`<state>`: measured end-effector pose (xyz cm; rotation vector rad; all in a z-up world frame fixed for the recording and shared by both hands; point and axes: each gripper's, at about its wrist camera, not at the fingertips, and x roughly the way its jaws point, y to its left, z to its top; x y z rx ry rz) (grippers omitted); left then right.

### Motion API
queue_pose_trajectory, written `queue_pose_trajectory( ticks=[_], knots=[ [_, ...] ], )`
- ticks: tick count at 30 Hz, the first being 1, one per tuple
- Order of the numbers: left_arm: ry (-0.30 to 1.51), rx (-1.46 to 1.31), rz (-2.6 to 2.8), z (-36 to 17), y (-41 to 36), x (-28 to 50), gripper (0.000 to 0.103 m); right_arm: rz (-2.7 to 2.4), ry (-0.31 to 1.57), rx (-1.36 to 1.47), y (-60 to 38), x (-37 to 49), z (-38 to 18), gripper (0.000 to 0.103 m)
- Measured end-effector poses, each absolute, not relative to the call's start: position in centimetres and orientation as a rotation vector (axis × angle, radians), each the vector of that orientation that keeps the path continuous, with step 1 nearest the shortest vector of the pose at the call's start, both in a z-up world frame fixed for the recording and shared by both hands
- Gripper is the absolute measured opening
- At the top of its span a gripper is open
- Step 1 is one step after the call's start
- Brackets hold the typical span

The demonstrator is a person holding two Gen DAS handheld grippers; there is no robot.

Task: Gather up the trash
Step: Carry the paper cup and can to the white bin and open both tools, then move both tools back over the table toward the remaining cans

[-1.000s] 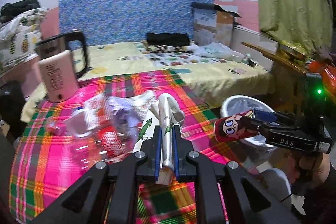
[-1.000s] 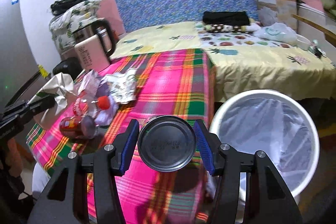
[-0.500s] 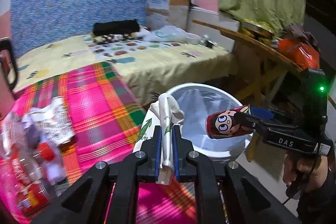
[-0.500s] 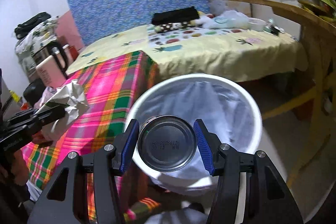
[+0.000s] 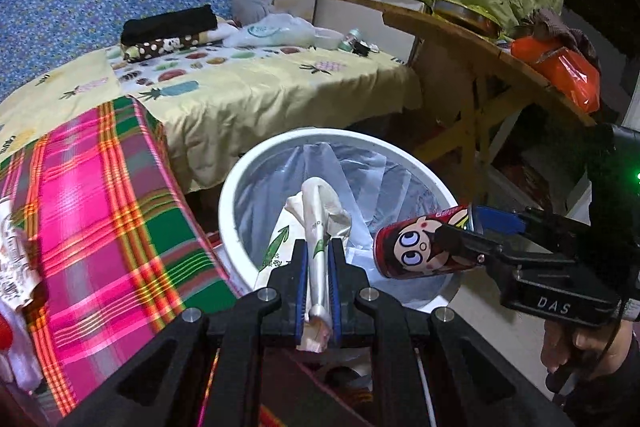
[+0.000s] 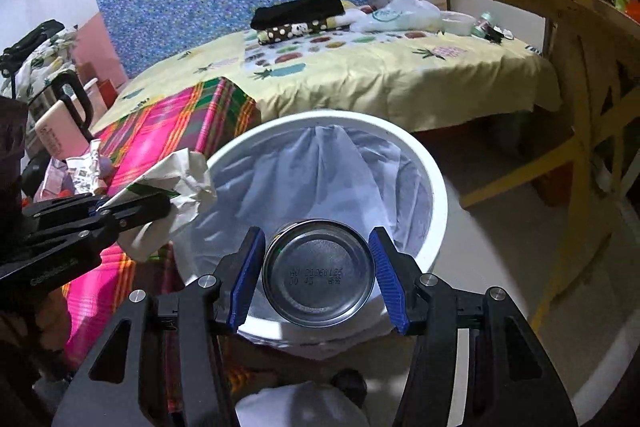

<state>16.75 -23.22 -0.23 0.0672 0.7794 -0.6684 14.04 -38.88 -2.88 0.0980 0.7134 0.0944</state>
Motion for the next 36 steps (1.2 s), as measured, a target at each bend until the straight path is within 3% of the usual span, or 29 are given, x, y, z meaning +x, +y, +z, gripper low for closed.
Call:
queue_pose_trajectory(
  ticks=[5,7,9,36],
  knots=[
    [0.788,0.06,-0.69,-0.5,-24.0,17.3,0.014,0.081,0.738,0.098,-39.2,14.3,-3.3,0.056],
    [0.785,0.056,-0.694,-0.6,-24.1,17.4,0.029,0.077,0.726,0.097,-39.3,14.3,-3.2,0.056],
    [0.779,0.047,-0.7,-0.5,-24.1,17.5,0.039,0.07,0.718,0.094,-39.3,14.2,-3.1,0.056],
    [0.72,-0.002,-0.475,0.8,-14.7,12.3,0.04,0.253,0.665,0.047,-32.6,11.1,-1.3,0.057]
  ],
)
